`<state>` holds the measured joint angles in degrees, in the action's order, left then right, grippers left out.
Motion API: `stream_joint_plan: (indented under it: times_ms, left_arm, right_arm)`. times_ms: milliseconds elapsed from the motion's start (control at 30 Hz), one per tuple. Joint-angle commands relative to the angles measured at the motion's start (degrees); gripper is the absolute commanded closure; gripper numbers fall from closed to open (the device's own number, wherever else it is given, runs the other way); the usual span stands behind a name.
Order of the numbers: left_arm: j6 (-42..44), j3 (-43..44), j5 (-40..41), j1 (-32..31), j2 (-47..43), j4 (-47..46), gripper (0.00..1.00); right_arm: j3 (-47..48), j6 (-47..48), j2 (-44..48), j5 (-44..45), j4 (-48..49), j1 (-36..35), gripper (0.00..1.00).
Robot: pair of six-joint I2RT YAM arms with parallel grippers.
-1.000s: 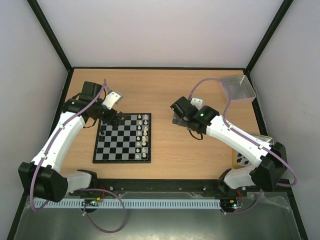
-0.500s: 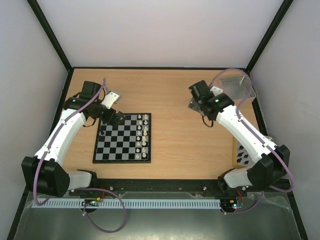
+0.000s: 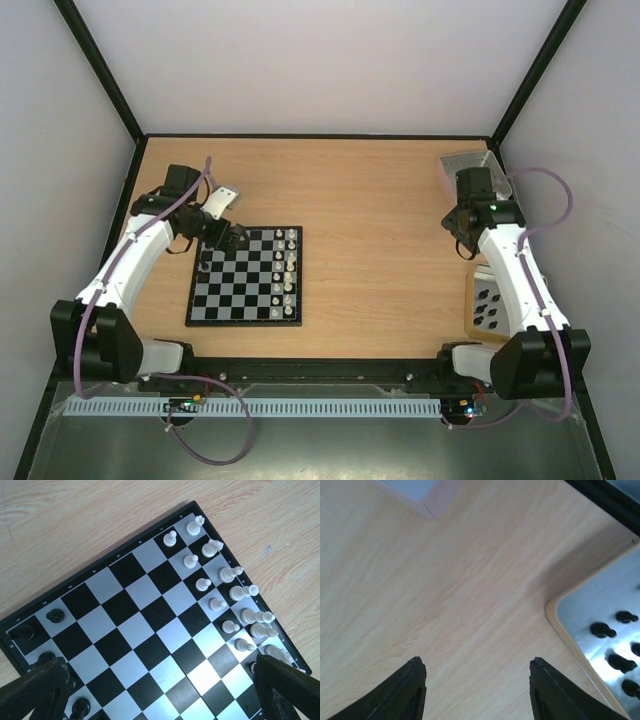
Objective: Set up the chess pieces on the board
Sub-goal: Move the storage box to the center of the board.
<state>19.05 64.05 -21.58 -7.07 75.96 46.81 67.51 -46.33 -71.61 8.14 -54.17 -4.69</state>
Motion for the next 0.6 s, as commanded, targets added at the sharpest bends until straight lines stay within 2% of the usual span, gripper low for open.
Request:
stream_joint_plan:
  times_ms: [0,167,467,533,567]
  left_arm:
    - [0.1,-1.6,-1.9,0.1,0.9,-1.0,0.0]
    - [0.6,-3.0,-2.2,0.1,1.8,-2.1,0.0]
    - [1.9,-5.2,-3.8,0.1,4.5,-4.2,0.0]
    - [2.3,-5.0,-4.0,0.1,4.9,-4.4,0.0]
    - [2.6,-4.9,-4.1,0.1,5.1,-4.4,0.0]
  right_arm:
    - [-5.8,-0.2,2.8,-5.8,-1.5,3.1,0.47]
    - [-10.7,-0.3,5.1,-7.6,-1.1,6.1,0.6]
    - [-11.2,1.6,2.9,-2.5,-1.1,8.4,0.55]
    - [-11.0,1.9,2.0,-1.6,-0.6,9.0,0.52]
    - [-10.8,1.9,1.4,-0.8,-0.4,9.2,0.45]
